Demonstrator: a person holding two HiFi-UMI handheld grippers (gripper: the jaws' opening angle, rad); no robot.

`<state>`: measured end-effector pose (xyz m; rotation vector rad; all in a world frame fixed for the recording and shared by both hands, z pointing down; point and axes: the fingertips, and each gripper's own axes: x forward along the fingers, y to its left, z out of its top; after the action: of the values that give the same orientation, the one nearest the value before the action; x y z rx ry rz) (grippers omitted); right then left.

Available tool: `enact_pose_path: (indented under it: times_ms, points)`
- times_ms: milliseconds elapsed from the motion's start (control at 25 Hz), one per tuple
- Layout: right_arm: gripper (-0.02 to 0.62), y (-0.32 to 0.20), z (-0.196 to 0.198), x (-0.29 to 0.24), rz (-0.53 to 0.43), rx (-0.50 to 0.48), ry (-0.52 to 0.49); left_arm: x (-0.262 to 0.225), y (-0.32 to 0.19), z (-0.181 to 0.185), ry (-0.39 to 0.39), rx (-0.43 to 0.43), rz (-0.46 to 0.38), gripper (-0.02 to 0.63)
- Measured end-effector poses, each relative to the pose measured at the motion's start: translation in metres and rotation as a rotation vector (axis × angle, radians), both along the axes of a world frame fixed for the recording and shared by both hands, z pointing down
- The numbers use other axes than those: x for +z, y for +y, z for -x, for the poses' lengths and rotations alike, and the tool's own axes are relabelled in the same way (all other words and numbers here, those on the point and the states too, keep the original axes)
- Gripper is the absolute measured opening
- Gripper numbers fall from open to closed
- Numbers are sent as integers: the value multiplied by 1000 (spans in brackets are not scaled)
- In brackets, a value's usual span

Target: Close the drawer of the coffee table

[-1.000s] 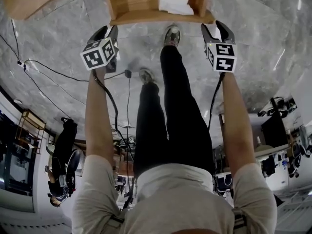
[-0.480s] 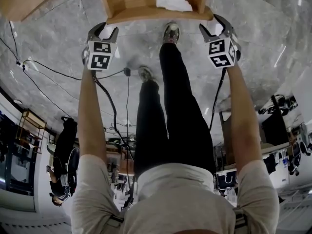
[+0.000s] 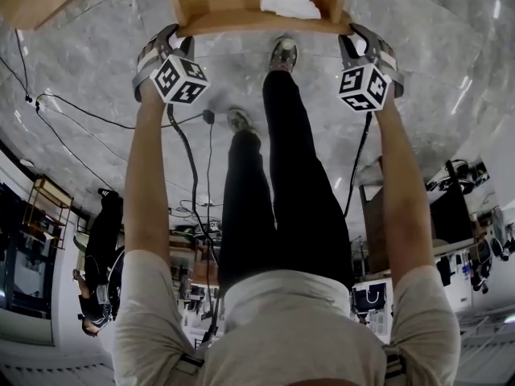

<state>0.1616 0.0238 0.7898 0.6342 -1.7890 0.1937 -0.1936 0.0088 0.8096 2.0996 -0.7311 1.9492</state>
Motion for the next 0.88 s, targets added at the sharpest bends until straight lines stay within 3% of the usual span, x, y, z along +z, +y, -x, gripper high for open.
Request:
enact_pose_path:
  times_ms: [280, 520, 880]
  points:
    - [106, 1, 1, -2, 3, -103, 48, -2, -1, 0, 46, -118, 25, 150]
    - [107, 1, 0, -17, -9, -72, 16, -17, -2, 0, 57, -165, -29, 152]
    - [107, -10, -5, -41, -38, -79, 6, -40, -7, -5, 113, -189, 9, 153]
